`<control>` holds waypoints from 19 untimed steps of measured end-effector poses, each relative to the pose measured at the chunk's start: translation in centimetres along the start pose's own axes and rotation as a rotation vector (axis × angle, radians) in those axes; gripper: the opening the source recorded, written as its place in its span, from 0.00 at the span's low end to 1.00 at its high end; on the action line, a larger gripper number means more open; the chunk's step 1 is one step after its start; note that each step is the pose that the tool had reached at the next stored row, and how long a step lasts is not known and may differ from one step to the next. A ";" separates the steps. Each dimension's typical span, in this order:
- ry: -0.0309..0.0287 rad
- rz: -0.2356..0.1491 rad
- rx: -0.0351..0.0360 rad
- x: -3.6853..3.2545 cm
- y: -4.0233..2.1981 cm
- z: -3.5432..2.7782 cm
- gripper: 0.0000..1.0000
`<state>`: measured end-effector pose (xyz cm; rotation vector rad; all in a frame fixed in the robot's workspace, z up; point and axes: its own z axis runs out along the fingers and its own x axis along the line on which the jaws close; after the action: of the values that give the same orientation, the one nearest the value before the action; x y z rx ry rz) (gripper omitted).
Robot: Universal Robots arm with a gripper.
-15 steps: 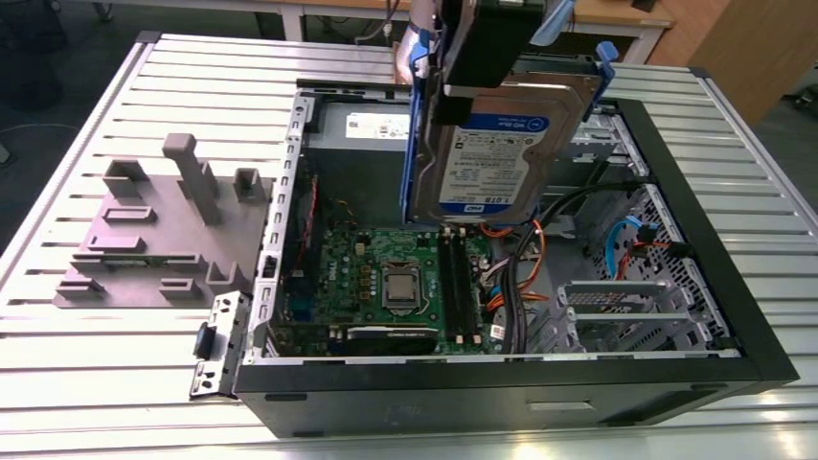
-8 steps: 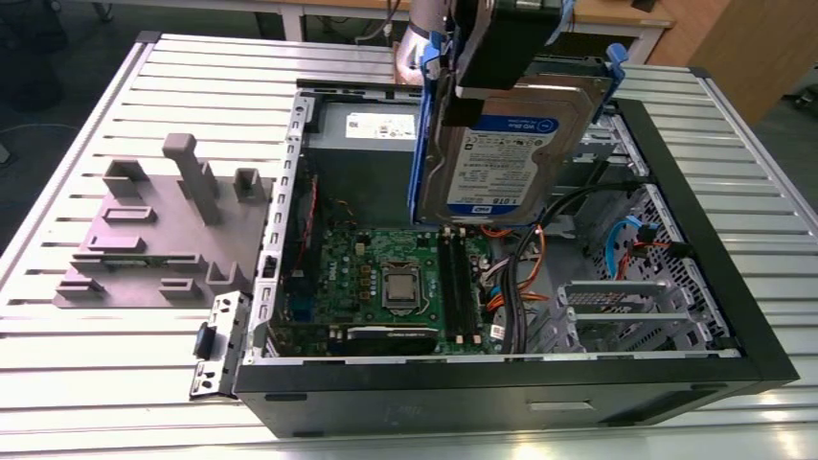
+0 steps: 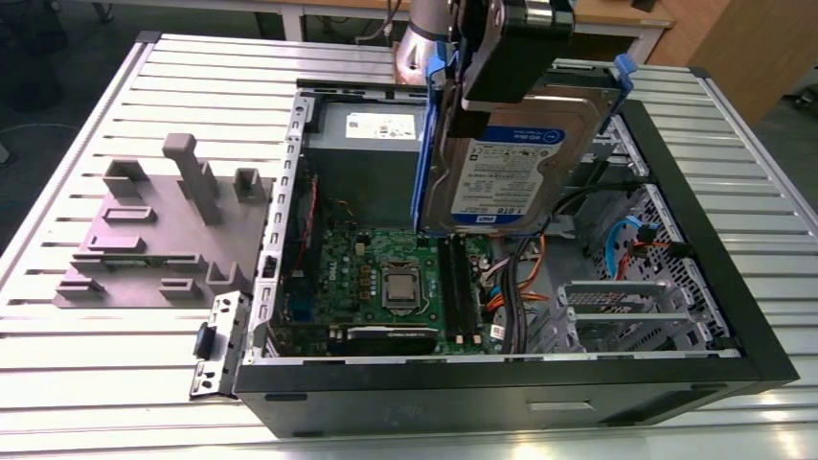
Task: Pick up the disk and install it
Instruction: 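Insert the disk into the insertion slot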
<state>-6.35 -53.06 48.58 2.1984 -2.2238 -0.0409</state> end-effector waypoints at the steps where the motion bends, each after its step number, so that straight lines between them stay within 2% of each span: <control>1: -0.0002 0.000 0.0000 0.15 0.00 0.01 0.36; 5: -0.0071 0.000 0.0010 0.59 -0.01 0.14 0.36; 11: -0.0069 -0.001 0.0040 0.94 -0.11 0.26 0.36; 14: -0.0066 0.000 0.0040 0.94 -0.70 0.30 0.36; 19: -0.0065 0.000 0.0041 0.92 -2.10 0.35 0.36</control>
<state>-4.27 -54.00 48.17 2.2039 -2.2289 -0.0437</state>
